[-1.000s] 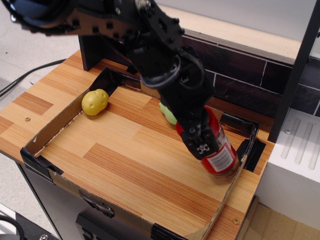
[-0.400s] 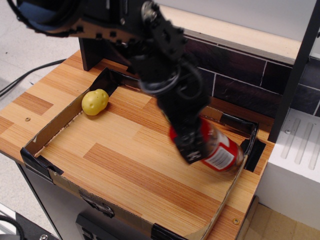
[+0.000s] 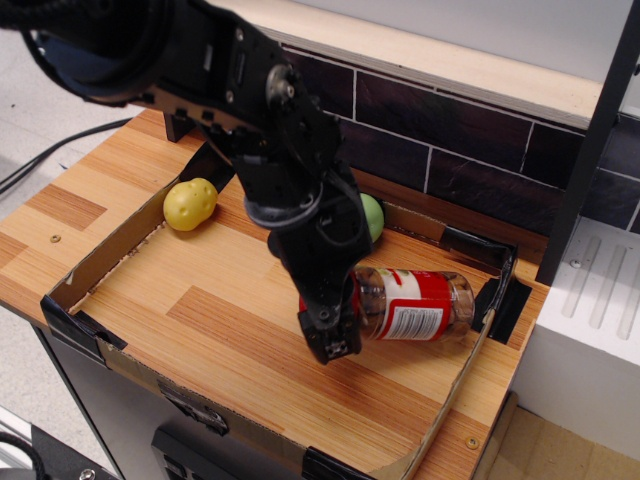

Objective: Topple basil bottle

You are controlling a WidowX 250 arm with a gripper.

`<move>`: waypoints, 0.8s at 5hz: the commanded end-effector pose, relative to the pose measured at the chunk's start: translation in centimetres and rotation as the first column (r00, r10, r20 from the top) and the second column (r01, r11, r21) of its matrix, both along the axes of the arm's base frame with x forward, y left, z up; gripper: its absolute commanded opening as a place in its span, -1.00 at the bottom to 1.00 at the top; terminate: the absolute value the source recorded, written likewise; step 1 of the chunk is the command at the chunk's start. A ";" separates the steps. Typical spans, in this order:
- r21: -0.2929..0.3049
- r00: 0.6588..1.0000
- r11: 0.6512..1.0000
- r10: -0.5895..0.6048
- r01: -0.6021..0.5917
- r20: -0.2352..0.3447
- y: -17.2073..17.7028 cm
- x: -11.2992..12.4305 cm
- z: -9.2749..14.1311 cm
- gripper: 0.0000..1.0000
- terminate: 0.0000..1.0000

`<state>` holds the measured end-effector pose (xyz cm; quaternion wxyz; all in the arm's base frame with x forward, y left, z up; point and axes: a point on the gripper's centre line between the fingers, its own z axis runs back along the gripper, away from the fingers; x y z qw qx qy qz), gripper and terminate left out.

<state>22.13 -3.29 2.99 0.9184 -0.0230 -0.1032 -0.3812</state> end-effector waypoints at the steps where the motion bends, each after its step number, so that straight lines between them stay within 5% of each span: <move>1: 0.054 0.996 0.997 0.057 -0.054 -0.065 -0.2 0.0 -1.7 -1.00 -1.00; 2: 0.057 0.995 0.996 0.070 -0.066 -0.072 -0.3 -0.2 -1.2 1.00 -1.00; 4: 0.044 0.986 0.992 0.123 -0.119 -0.112 -0.4 0.0 2.2 1.00 -1.00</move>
